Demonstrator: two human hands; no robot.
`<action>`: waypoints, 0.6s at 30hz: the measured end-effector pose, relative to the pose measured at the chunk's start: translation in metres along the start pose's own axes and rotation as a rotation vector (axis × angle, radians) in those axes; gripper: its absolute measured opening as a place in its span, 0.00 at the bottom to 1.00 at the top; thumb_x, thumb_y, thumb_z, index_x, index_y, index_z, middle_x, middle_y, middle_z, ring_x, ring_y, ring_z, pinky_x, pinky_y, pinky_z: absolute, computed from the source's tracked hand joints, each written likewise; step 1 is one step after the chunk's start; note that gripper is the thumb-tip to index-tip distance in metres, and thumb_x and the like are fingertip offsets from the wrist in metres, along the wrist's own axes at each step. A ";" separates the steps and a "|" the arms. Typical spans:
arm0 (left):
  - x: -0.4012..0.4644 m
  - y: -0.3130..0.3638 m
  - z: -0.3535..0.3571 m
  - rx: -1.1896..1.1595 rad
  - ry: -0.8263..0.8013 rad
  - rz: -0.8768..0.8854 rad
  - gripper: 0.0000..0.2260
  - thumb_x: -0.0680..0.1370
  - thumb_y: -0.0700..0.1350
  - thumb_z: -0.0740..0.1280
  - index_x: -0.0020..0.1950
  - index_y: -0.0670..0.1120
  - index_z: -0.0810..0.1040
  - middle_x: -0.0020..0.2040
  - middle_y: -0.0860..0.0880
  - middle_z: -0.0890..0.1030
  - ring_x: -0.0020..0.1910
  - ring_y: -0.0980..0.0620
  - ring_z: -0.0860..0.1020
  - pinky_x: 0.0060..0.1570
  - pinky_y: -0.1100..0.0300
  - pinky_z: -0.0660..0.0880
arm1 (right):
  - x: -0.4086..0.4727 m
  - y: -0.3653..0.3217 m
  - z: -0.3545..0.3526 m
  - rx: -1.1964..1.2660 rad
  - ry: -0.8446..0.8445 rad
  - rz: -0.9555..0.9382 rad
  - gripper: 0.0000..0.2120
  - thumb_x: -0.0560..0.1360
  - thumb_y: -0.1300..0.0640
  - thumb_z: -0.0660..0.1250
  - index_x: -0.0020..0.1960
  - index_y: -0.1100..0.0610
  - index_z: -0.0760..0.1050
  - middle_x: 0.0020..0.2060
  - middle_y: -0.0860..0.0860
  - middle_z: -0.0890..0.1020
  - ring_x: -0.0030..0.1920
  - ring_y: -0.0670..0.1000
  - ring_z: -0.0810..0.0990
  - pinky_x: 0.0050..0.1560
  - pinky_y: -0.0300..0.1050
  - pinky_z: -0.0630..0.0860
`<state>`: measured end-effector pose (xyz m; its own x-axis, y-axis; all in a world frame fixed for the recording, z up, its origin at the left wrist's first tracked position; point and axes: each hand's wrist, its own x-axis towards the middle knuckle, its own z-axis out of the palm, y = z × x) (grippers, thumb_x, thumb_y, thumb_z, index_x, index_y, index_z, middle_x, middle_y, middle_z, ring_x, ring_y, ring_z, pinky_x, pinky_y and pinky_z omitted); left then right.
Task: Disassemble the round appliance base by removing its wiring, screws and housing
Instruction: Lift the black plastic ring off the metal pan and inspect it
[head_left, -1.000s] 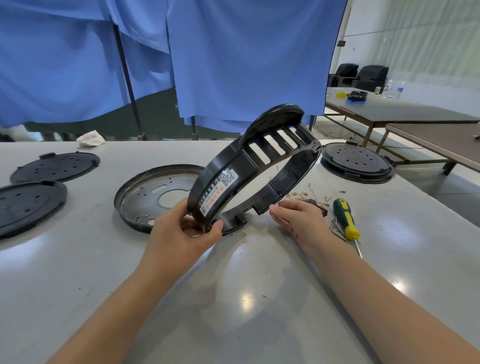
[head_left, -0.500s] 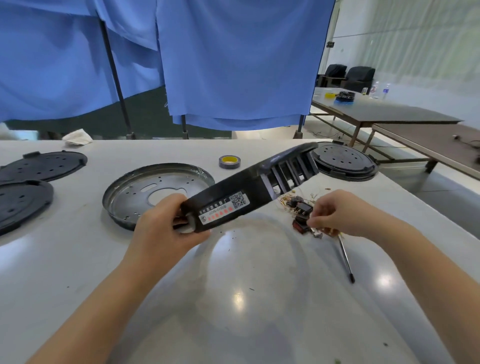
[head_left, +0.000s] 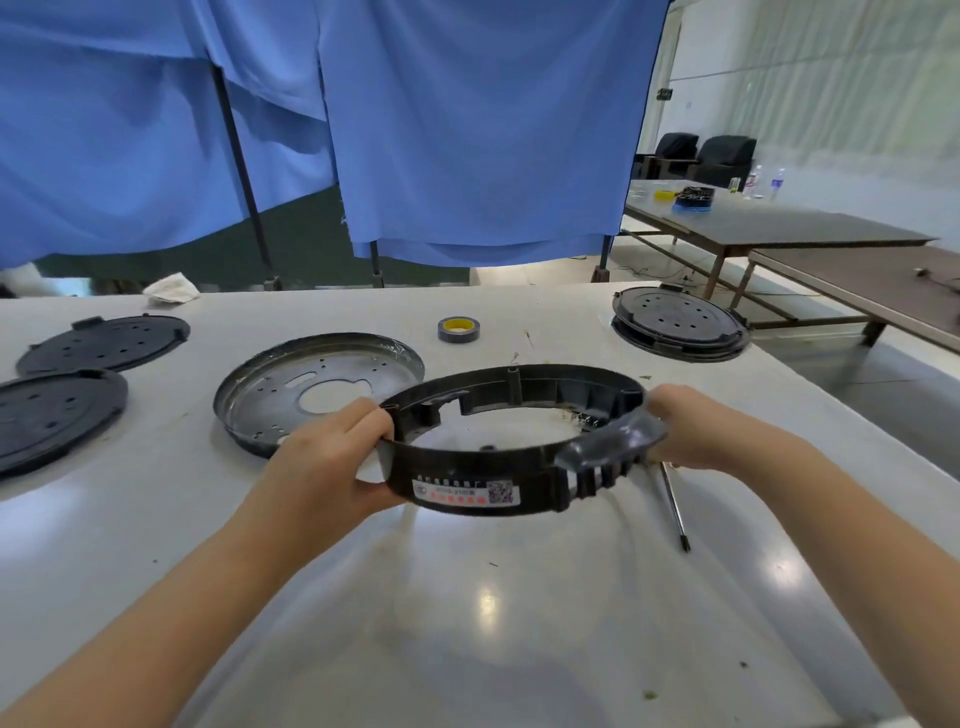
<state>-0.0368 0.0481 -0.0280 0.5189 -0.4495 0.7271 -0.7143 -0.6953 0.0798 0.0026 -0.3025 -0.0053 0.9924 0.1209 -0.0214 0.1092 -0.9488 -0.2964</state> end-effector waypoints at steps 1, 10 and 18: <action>-0.004 -0.002 -0.001 0.024 0.003 0.026 0.17 0.69 0.50 0.76 0.38 0.40 0.73 0.36 0.48 0.75 0.30 0.47 0.71 0.26 0.57 0.69 | -0.001 -0.001 0.000 -0.024 0.001 -0.024 0.16 0.70 0.64 0.70 0.31 0.46 0.72 0.33 0.44 0.77 0.34 0.41 0.75 0.29 0.31 0.66; -0.040 -0.017 0.009 0.154 -0.037 0.114 0.15 0.78 0.53 0.65 0.38 0.43 0.72 0.41 0.49 0.76 0.36 0.50 0.72 0.33 0.63 0.67 | -0.001 -0.002 0.007 -0.023 0.054 -0.064 0.12 0.68 0.64 0.69 0.36 0.46 0.78 0.37 0.42 0.78 0.37 0.40 0.74 0.38 0.36 0.68; -0.039 -0.021 0.010 0.179 -0.107 0.097 0.13 0.78 0.53 0.64 0.41 0.44 0.73 0.45 0.49 0.77 0.40 0.51 0.72 0.38 0.66 0.64 | -0.001 -0.006 0.009 -0.031 0.064 -0.069 0.08 0.69 0.59 0.73 0.39 0.46 0.79 0.36 0.39 0.77 0.38 0.40 0.76 0.37 0.34 0.69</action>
<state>-0.0374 0.0752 -0.0651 0.5049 -0.5696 0.6486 -0.6734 -0.7300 -0.1168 0.0003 -0.2941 -0.0120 0.9840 0.1681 0.0591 0.1778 -0.9476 -0.2654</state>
